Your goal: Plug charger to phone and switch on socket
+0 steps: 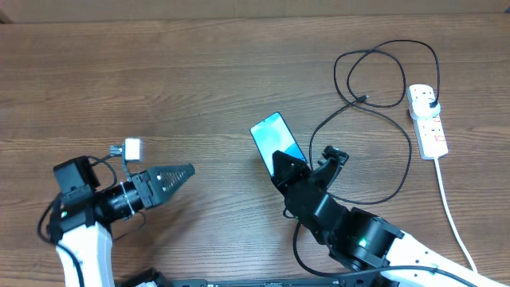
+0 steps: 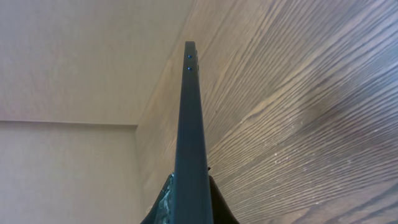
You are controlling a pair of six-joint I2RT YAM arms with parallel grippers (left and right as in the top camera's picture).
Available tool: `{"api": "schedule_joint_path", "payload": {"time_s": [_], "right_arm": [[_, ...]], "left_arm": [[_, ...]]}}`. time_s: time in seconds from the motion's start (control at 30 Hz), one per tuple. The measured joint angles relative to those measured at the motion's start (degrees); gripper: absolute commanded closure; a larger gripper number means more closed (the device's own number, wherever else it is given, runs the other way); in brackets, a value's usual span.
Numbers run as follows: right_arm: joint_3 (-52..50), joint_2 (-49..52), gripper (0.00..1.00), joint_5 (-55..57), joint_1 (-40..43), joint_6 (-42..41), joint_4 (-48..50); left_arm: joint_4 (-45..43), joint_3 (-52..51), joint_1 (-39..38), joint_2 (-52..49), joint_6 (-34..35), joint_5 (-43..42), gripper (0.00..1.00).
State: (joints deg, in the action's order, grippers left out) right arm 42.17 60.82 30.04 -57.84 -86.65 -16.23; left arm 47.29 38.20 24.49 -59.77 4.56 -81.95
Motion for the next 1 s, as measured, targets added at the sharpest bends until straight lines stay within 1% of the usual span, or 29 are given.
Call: {"api": "schedule_joint_path", "payload": {"time_s": [0.17, 0.3, 0.4, 0.47, 0.6, 0.77, 0.8, 0.9, 1.0], "right_arm": [[-0.11, 3.54, 0.96, -2.67, 0.0, -0.39, 5.6], [-0.15, 6.21, 0.96, -6.05, 0.0, -0.39, 9.29], [-0.17, 7.15, 0.96, -7.3, 0.0, -0.37, 10.32], [-0.17, 7.69, 0.96, -7.8, 0.0, -0.42, 10.43], [-0.2, 8.13, 0.96, -9.05, 0.0, -1.31, 10.6], [-0.2, 8.13, 0.96, -9.77, 0.0, -2.12, 10.64], [-0.2, 8.13, 0.96, -9.84, 0.0, -2.58, 10.54], [-0.2, 8.13, 0.96, -10.97, 0.0, -5.99, 9.03], [-0.24, 8.13, 0.96, -12.57, 0.0, -9.73, 8.5]], "left_arm": [[-2.21, -1.62, 0.0, -9.16, 10.54, -2.32, 0.0], [-2.43, -1.64, -0.61, -14.43, 16.06, -2.8, 0.0], [-3.04, -1.7, -3.15, -17.33, 21.99, -2.01, 0.01], [-5.57, -1.92, -5.9, -18.53, 26.56, -0.55, 0.0], [-16.48, -2.25, -11.91, -18.91, 37.31, 3.06, 0.0], [-35.78, -2.43, -19.04, -18.91, 52.78, 5.55, 0.0], [-40.24, -2.38, -20.5, -18.91, 56.81, 6.38, 0.0], [-47.21, -2.38, -23.63, -18.91, 64.65, 8.26, 0.03], [-52.63, -2.38, -26.75, -18.91, 71.34, 10.23, 0.09]]}}
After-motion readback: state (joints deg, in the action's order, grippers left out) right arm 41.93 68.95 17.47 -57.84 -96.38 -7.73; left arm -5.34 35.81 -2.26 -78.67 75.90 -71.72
